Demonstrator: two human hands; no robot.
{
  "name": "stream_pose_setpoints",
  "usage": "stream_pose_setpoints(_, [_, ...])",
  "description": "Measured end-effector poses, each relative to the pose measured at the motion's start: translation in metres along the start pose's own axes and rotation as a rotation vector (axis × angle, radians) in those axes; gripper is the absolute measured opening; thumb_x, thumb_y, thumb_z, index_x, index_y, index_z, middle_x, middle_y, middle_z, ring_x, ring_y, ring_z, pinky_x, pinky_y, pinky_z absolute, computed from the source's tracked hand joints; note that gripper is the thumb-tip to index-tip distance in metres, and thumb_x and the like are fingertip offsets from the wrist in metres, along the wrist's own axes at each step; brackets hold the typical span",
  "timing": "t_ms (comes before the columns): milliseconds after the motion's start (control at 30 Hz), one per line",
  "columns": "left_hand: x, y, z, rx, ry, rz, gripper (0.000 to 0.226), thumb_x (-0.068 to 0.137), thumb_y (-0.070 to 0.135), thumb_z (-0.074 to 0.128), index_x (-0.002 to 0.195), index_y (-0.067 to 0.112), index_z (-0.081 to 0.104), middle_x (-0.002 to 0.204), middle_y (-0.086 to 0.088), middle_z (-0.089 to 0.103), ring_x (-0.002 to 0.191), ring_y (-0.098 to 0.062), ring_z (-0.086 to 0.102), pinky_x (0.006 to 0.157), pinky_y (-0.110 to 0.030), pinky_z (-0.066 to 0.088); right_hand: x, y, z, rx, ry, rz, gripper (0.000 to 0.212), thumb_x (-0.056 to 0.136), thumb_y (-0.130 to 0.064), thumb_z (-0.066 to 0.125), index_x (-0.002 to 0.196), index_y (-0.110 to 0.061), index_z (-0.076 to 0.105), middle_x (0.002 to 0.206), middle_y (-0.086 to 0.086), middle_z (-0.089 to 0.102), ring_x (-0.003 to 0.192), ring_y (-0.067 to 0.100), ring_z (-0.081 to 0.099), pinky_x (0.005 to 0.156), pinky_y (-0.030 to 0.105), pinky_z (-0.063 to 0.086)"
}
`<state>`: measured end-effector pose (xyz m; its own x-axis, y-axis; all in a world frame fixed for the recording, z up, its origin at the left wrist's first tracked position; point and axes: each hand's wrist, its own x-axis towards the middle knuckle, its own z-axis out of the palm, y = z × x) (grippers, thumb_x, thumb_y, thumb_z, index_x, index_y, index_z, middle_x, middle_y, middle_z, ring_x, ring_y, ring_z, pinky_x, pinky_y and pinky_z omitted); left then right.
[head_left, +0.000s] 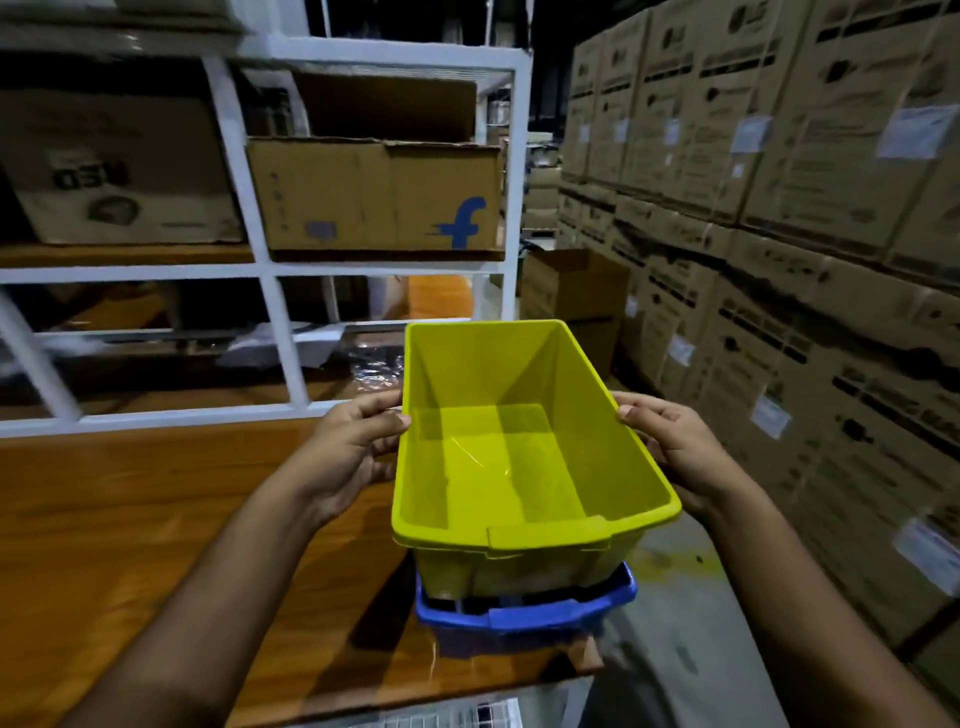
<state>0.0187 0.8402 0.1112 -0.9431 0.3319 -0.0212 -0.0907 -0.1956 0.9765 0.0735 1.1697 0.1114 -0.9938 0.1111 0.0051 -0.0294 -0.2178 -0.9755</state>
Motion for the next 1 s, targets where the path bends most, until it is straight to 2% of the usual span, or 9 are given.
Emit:
stream_pose_setpoints(167, [0.000,-0.008,0.003,0.029,0.038,-0.030,0.030,0.094,0.001,0.052,0.117,0.015,0.066,0.094,-0.001,0.075,0.077,-0.012,0.068,0.067,-0.034,0.056,0.011,0.018,-0.002,0.047,-0.045,0.048,0.026,0.097,0.000,0.045,0.116,-0.001,0.063,0.096,0.015,0.076,0.082,0.022,0.074,0.065,0.032,0.060])
stream_pose_setpoints(267, [0.004,-0.015,0.004,0.067,0.061,-0.061,0.029,0.094,0.001,0.053,0.116,0.015,0.066,0.098,-0.005,0.073,0.082,-0.016,0.068,0.066,-0.035,0.057,0.015,0.029,-0.007,0.049,-0.033,0.085,0.026,0.097,0.001,0.044,0.115,-0.001,0.063,0.095,0.014,0.076,0.081,0.021,0.074,0.068,0.034,0.061])
stream_pose_setpoints(367, [0.008,-0.031,0.002,0.119,0.105,-0.120,0.034,0.093,-0.001,0.055,0.124,0.010,0.062,0.102,-0.012,0.067,0.085,-0.022,0.059,0.081,-0.045,0.054,0.019,0.043,-0.015,0.036,-0.038,0.116,0.029,0.097,0.002,0.045,0.121,0.001,0.061,0.104,0.018,0.073,0.089,0.025,0.073,0.078,0.038,0.061])
stream_pose_setpoints(433, [0.010,-0.042,0.000,0.135,0.135,-0.174,0.038,0.092,-0.002,0.057,0.129,0.007,0.058,0.105,-0.014,0.066,0.087,-0.024,0.058,0.087,-0.050,0.051,0.020,0.049,-0.019,0.023,-0.034,0.134,0.029,0.097,0.002,0.045,0.121,0.002,0.060,0.103,0.019,0.073,0.087,0.025,0.073,0.078,0.038,0.061])
stream_pose_setpoints(567, [0.016,-0.062,-0.003,0.147,0.187,-0.230,0.041,0.092,0.001,0.058,0.133,0.005,0.054,0.115,-0.018,0.068,0.091,-0.023,0.064,0.078,-0.040,0.053,0.021,0.058,-0.022,-0.044,-0.015,0.159,0.027,0.097,0.000,0.047,0.120,0.003,0.061,0.106,0.022,0.071,0.082,0.025,0.073,0.076,0.037,0.060])
stream_pose_setpoints(700, [0.013,-0.073,-0.003,0.227,0.205,-0.234,0.036,0.094,0.003,0.057,0.129,0.007,0.057,0.111,-0.015,0.070,0.085,-0.019,0.066,0.064,-0.031,0.054,0.020,0.070,-0.026,-0.157,-0.026,0.192,0.026,0.097,-0.002,0.049,0.119,-0.002,0.063,0.108,0.022,0.070,0.082,0.026,0.070,0.069,0.031,0.060])
stream_pose_setpoints(833, [0.010,-0.082,-0.004,0.289,0.208,-0.231,0.028,0.093,0.001,0.057,0.117,0.014,0.062,0.117,-0.017,0.068,0.100,-0.028,0.064,0.085,-0.049,0.051,0.015,0.081,-0.027,-0.178,-0.037,0.202,0.025,0.097,0.000,0.047,0.113,-0.007,0.066,0.099,0.017,0.072,0.074,0.019,0.070,0.062,0.025,0.059])
stream_pose_setpoints(900, [0.008,-0.087,-0.003,0.328,0.230,-0.227,0.031,0.093,0.001,0.057,0.122,0.012,0.062,0.112,-0.014,0.068,0.100,-0.029,0.063,0.089,-0.053,0.049,0.012,0.084,-0.027,-0.180,-0.030,0.198,0.024,0.097,0.001,0.048,0.107,-0.010,0.067,0.089,0.011,0.073,0.068,0.015,0.069,0.058,0.022,0.057])
stream_pose_setpoints(1000, [0.006,-0.092,-0.002,0.352,0.252,-0.220,0.034,0.094,0.001,0.056,0.127,0.008,0.060,0.112,-0.018,0.068,0.101,-0.033,0.065,0.093,-0.060,0.048,0.010,0.087,-0.026,-0.196,-0.015,0.183,0.023,0.097,-0.001,0.049,0.104,-0.012,0.068,0.087,0.010,0.072,0.071,0.018,0.065,0.059,0.022,0.056])
